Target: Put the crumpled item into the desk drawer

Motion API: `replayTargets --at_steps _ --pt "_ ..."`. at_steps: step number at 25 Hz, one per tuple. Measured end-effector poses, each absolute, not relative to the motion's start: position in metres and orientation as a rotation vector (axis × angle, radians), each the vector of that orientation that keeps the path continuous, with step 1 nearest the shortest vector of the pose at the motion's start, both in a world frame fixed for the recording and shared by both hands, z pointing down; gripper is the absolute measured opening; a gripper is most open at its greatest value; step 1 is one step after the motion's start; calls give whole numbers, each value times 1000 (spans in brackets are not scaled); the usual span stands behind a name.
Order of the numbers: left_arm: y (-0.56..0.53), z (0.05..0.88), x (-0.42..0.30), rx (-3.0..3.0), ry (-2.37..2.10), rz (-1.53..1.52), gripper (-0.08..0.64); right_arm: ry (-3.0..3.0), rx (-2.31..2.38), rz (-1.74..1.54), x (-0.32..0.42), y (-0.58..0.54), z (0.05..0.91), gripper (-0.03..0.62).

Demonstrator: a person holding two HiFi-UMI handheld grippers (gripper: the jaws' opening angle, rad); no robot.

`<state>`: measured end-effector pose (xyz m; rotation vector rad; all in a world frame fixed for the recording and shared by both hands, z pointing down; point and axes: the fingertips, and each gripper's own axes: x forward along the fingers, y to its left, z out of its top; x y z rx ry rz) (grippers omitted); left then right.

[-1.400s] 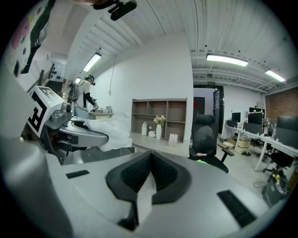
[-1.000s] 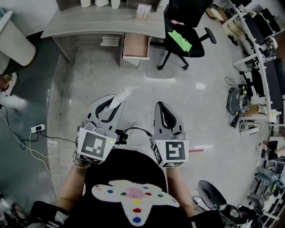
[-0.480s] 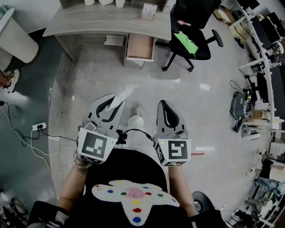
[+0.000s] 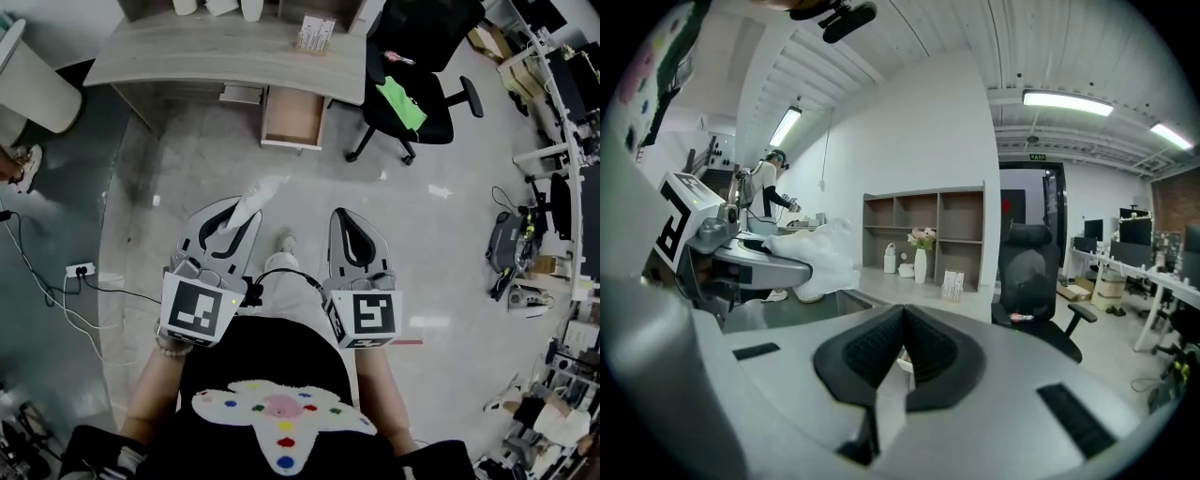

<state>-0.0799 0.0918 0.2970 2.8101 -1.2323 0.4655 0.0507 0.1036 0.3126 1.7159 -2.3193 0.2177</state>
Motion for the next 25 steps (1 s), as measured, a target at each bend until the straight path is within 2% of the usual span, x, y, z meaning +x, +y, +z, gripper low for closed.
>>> replayTargets --at_steps 14,25 --pt "-6 285 -33 2727 -1424 453 80 -2425 1537 222 99 -9 312 5" --pt "-35 293 -24 2665 -1481 499 80 -2457 1473 258 110 -44 322 5"
